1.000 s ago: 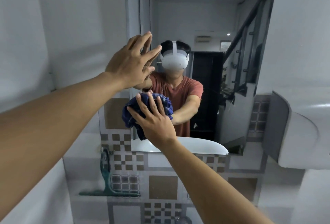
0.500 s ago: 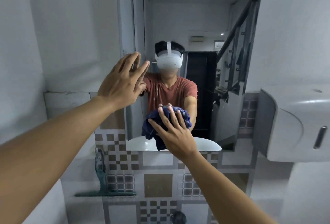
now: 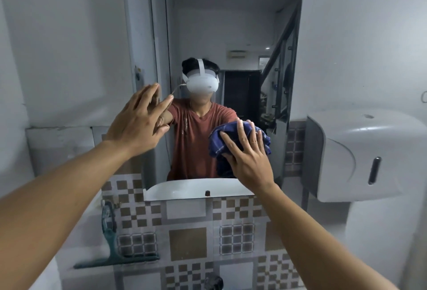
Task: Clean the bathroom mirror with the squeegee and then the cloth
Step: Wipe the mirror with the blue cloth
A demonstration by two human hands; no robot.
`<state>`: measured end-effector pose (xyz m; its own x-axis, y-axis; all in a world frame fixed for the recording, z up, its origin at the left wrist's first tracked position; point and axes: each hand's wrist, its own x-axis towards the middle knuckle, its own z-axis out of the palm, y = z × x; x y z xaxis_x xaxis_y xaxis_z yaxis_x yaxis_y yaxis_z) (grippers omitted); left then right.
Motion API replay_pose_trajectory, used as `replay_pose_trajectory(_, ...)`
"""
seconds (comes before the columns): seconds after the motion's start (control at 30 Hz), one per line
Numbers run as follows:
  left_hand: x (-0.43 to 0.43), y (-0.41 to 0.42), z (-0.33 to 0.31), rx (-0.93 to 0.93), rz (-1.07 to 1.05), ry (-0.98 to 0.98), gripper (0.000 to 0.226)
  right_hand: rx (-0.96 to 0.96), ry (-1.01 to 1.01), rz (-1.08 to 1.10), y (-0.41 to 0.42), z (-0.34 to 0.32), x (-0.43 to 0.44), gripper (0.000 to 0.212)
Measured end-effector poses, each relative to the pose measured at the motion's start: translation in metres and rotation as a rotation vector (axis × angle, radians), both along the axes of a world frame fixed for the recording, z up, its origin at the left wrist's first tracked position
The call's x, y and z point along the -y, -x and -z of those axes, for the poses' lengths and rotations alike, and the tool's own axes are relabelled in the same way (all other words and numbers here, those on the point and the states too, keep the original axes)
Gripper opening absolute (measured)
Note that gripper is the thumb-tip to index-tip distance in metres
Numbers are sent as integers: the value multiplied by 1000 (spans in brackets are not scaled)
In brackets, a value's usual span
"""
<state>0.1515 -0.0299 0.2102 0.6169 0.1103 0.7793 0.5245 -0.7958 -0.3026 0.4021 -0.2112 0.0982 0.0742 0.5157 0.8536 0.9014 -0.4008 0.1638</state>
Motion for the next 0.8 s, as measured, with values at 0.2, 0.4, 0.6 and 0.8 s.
replay_pose_trajectory(0.2, -1, 0, 2, 11, 9, -5, 85, -231, -96, 16, -21, 12, 19, 57)
replay_pose_trajectory(0.4, 0, -4, 7, 37, 21, 3, 83, -418, -100, -36, -20, 41, 31, 58)
replay_pose_trajectory(0.6, -2, -3, 6, 32, 16, 2, 84, -551, -89, -2, -10, 91, 27, 58)
replay_pose_trajectory(0.8, -4, -1, 7, 35, -8, -21, 82, -538, -56, 30, -6, 120, 25, 59)
